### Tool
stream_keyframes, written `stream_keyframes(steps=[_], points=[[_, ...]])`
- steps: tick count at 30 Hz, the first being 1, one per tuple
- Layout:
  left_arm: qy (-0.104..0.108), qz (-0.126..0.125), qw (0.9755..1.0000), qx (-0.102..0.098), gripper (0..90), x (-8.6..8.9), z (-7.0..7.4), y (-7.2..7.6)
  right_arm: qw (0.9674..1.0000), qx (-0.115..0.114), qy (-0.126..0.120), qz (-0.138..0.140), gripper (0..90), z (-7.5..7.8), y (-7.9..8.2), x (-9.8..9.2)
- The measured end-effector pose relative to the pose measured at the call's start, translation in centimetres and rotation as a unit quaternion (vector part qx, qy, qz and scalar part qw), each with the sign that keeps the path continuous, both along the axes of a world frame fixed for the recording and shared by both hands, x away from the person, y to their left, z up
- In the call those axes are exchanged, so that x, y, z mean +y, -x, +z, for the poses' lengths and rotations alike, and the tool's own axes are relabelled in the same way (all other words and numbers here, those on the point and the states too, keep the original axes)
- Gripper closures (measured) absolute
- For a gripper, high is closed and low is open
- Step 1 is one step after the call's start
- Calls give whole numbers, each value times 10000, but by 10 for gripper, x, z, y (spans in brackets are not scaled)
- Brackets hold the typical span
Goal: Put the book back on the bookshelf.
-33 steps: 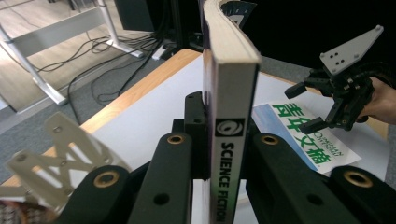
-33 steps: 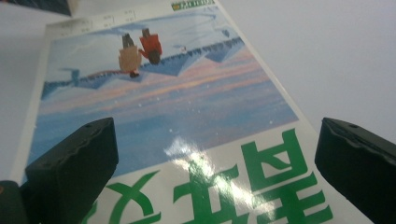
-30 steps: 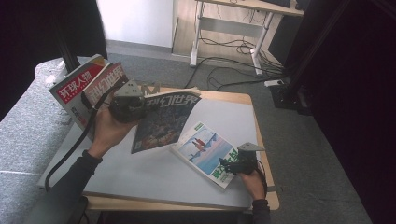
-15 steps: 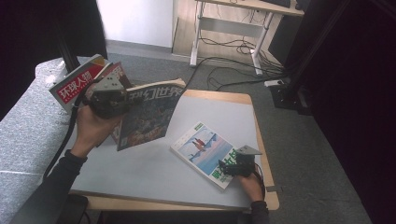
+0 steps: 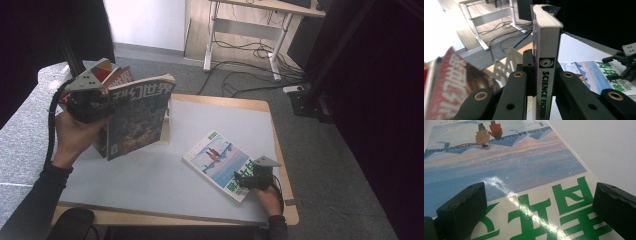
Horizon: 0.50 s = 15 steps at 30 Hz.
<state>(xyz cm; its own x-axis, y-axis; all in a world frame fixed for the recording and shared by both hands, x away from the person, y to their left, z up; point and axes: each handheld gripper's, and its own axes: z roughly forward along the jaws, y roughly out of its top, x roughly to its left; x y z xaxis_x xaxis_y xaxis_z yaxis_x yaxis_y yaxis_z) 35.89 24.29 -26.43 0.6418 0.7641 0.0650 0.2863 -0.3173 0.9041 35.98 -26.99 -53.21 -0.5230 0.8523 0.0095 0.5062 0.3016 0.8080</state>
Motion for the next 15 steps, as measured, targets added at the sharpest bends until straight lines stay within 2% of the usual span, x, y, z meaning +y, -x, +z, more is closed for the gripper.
stream_keyframes(steps=[8,15], points=[[34,375,9993,12,826,22,-1,-6,10000,1,-4,-2,0,0,0,0],[18,607,9981,40,826,26,-7,-18,10000,-9,-8,-8,0,0,0,0]])
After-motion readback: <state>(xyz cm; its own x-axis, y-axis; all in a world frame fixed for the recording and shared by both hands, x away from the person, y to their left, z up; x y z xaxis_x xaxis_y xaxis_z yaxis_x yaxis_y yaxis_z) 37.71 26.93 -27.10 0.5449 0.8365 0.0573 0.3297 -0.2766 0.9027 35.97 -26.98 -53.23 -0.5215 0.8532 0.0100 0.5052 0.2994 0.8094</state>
